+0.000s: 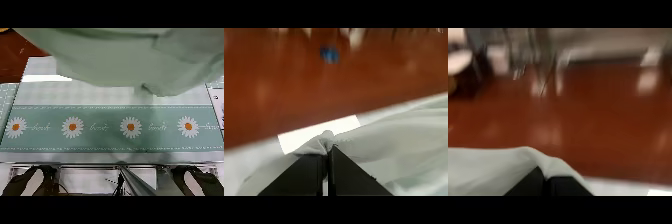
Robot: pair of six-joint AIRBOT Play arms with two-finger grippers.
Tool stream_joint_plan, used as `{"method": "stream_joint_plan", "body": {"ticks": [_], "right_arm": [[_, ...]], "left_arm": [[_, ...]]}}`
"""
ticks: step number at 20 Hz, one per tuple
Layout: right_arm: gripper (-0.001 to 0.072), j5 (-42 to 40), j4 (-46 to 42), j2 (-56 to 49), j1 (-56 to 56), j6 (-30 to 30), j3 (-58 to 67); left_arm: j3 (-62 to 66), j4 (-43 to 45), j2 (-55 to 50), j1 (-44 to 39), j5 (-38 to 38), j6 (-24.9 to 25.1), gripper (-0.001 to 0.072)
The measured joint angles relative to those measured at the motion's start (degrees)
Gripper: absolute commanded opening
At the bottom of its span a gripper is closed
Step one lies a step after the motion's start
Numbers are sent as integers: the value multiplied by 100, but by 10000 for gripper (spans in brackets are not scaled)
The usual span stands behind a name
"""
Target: Fold the shirts.
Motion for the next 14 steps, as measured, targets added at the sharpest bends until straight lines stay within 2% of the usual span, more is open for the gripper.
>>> {"method": "stream_joint_plan", "body": {"ticks": [6,10,14], "right_arm": [[34,833,-852,157,0,533,1974],[33,1679,-1134,247,0,737,2374],[33,3241,-1550,-7,7,699,2461]], "left_arm": [[745,1449,1484,-2,203,-1008,23],[846,2081,1904,0,-603,-1453,23],[817,2404,1729,0,-1943,-1716,23]]}}
